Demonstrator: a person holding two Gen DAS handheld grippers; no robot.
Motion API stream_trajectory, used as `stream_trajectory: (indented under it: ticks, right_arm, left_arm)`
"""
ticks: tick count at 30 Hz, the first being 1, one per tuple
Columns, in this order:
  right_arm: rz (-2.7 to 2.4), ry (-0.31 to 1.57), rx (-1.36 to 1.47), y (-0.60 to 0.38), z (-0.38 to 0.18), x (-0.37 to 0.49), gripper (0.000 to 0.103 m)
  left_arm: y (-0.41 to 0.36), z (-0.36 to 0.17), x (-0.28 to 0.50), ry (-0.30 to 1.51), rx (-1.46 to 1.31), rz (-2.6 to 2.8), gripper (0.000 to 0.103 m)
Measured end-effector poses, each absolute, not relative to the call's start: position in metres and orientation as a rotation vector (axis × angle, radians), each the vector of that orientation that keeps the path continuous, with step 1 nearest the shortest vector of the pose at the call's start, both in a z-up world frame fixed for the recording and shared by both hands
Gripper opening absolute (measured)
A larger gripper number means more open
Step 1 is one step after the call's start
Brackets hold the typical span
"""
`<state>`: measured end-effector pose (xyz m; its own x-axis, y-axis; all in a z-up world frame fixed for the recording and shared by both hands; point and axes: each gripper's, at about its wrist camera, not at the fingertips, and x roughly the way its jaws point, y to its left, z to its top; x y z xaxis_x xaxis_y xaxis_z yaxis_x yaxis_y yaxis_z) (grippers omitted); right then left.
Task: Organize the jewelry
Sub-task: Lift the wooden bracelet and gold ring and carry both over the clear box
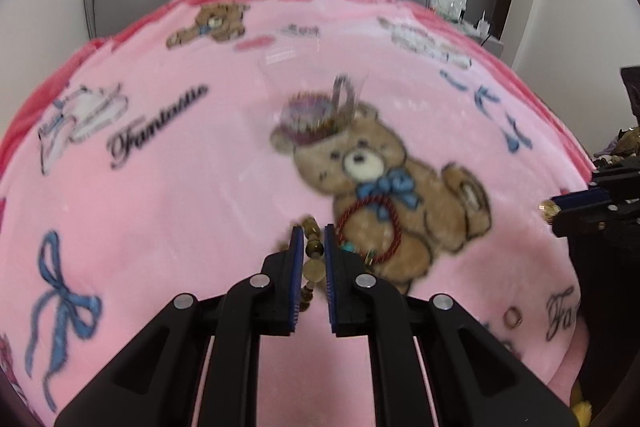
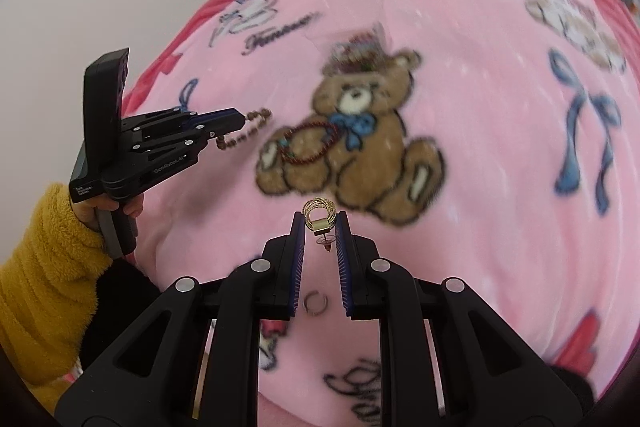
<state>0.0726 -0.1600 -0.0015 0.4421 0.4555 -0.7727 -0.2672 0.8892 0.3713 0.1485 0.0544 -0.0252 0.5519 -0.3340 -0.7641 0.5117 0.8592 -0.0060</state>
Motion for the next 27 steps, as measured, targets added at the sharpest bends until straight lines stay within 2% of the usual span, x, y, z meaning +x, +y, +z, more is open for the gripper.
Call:
stream_trajectory:
  ticks: [13, 27]
  right_arm:
    - [0.447, 0.862, 0.077, -0.147, 0.044, 0.141, 0.015]
    - [0.432, 0.846, 0.029, -0.136, 0.038, 0.231, 0.015]
  left_arm:
    - [0.046, 0.040, 0.179, 0.669, 0.140, -0.522, 0.010]
    - [0.023, 0.044, 0.249, 0.667, 0.031, -0.518, 0.010]
